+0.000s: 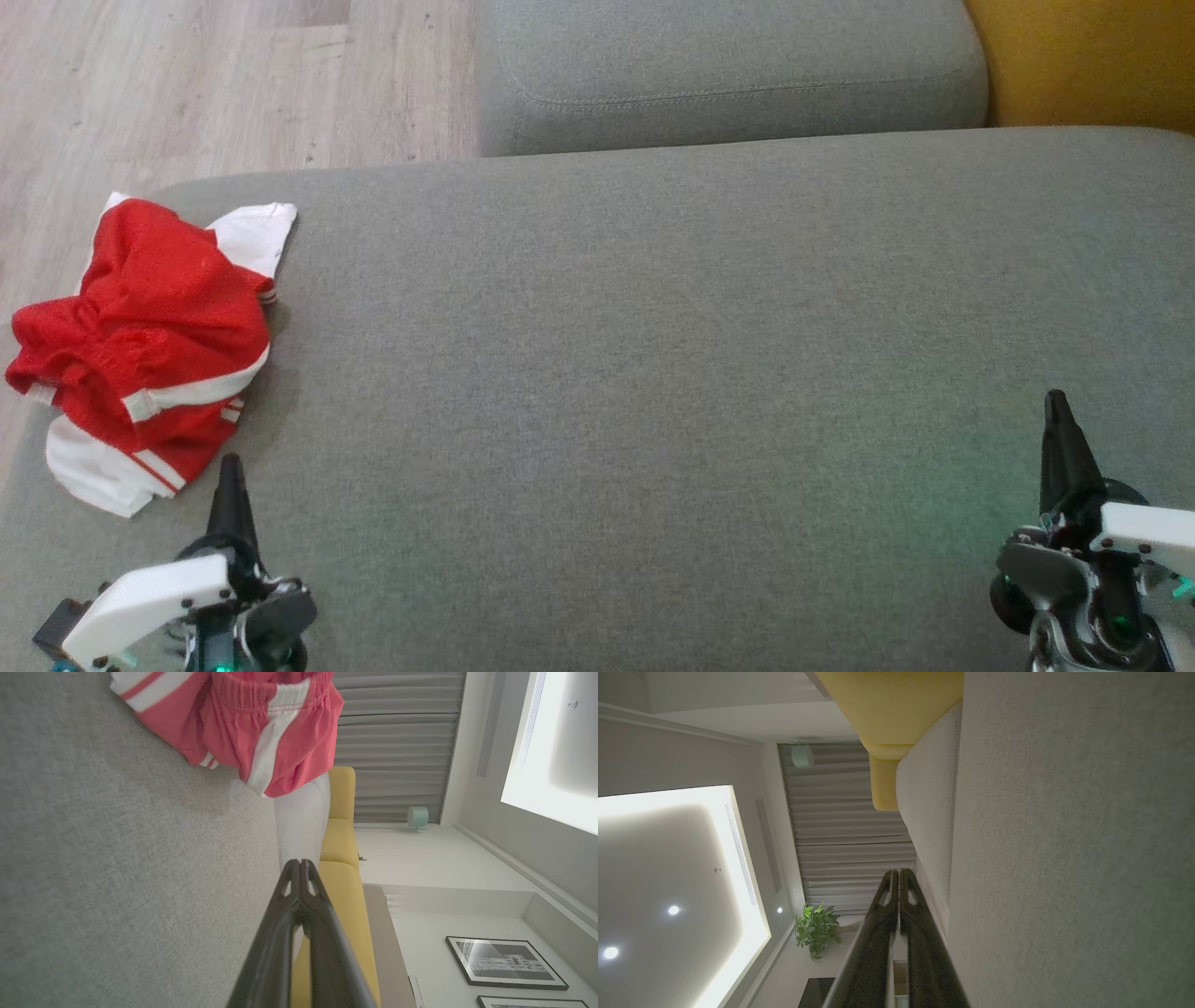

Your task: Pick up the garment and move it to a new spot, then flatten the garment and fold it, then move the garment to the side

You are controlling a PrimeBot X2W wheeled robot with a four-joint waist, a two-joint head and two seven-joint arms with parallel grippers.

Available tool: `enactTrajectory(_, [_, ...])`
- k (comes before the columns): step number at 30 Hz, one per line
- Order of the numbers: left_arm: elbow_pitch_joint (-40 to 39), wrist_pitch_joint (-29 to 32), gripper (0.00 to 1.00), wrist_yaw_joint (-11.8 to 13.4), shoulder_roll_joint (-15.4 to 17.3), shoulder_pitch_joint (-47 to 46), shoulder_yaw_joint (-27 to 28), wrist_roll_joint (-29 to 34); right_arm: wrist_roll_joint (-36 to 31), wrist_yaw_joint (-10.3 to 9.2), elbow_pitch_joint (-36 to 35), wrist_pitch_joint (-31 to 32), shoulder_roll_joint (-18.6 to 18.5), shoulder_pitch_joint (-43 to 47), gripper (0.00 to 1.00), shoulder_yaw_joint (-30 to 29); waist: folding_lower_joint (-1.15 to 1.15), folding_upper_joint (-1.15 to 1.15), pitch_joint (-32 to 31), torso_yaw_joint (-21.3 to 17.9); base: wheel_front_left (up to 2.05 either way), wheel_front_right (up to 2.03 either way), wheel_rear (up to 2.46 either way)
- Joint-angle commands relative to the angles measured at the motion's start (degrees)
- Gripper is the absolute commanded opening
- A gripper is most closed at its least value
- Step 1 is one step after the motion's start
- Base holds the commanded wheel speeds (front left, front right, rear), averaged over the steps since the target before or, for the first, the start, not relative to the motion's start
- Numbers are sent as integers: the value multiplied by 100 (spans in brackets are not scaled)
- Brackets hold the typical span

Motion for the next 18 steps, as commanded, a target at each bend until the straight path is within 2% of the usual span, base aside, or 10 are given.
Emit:
enactTrajectory(1, [-173, 16, 0, -39, 19, -282, 234, 10, -15, -4, -180, 32, -29, -288, 0, 123, 0, 0, 0, 0, 0, 0, 0])
enactTrajectory(18, [-173, 16, 0, -39, 19, -282, 234, 10, -15, -4, -180, 31, -29, -288, 0, 123, 0, 0, 0, 0, 0, 0, 0])
